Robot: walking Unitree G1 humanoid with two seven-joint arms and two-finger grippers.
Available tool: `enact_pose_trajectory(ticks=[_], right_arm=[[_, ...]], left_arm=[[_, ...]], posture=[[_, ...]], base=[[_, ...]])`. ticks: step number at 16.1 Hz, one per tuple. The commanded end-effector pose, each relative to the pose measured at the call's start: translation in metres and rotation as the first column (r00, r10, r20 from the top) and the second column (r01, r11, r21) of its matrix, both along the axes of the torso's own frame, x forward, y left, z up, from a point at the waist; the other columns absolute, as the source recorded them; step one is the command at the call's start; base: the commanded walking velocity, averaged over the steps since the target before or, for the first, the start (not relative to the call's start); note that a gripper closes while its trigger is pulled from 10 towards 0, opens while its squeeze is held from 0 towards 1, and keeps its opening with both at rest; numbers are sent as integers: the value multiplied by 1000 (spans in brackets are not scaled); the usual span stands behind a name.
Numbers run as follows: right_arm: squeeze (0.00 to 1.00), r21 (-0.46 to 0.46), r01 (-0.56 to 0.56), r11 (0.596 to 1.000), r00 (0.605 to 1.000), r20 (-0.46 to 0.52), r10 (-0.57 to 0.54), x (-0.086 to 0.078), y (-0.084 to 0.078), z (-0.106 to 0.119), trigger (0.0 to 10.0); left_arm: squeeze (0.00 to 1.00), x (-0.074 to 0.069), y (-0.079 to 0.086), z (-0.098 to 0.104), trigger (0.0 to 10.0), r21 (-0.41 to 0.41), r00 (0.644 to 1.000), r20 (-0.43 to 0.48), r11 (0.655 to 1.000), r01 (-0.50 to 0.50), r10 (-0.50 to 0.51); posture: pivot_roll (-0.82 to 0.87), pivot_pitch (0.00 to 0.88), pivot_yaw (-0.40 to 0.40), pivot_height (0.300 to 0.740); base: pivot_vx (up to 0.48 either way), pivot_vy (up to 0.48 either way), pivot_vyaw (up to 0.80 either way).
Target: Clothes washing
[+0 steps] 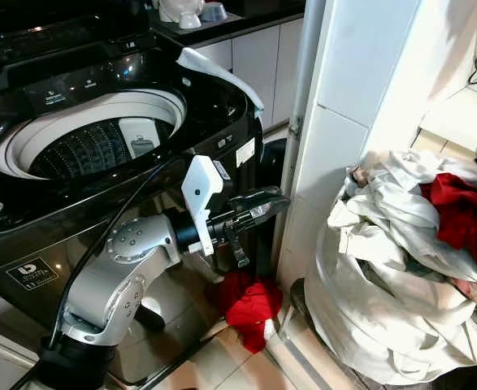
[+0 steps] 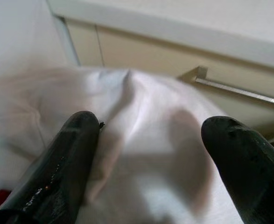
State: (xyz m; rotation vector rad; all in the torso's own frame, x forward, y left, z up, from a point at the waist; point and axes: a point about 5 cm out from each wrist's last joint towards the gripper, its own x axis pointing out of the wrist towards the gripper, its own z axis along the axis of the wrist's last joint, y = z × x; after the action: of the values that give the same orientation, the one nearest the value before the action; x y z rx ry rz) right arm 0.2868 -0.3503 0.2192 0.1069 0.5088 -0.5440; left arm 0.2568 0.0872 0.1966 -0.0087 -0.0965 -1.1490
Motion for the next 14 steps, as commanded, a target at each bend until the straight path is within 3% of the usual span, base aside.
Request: enact_pose_trajectory(ticks=[1,4,5,6,14], right_arm=[[0,42,-12,999,1000,-27,13,1,3,-9,10000],[0,169,6,986,1000,-30,-1,0,7,-24,10000],[0,221,27,975,1000,-19,-23,-1,4,-28,3059],[0,239,37,970,999,-12,-35,-2,2,-30,0],[0,223,48,974,998,16,-53,-3,0,-23,0]], left_arm=[[0,-3,-1,1,10000,12,1000,4,1000,19,-19],[0,-4,-1,0,10000,23,999,3,999,34,-34],[0,-5,-1,0,10000,27,999,-1,999,42,-42],[0,-6,-1,-1,10000,30,999,-4,998,47,-47],[0,-6,-1,-2,10000,33,999,-6,998,46,-45]], posture=[[-78,0,40,740],[-75,0,41,740],[-75,0,43,740],[-77,0,45,740],[-79,0,43,740]], base=[[0,0,0],[0,0,0],[0,0,0],[0,0,0],[0,0,0]])
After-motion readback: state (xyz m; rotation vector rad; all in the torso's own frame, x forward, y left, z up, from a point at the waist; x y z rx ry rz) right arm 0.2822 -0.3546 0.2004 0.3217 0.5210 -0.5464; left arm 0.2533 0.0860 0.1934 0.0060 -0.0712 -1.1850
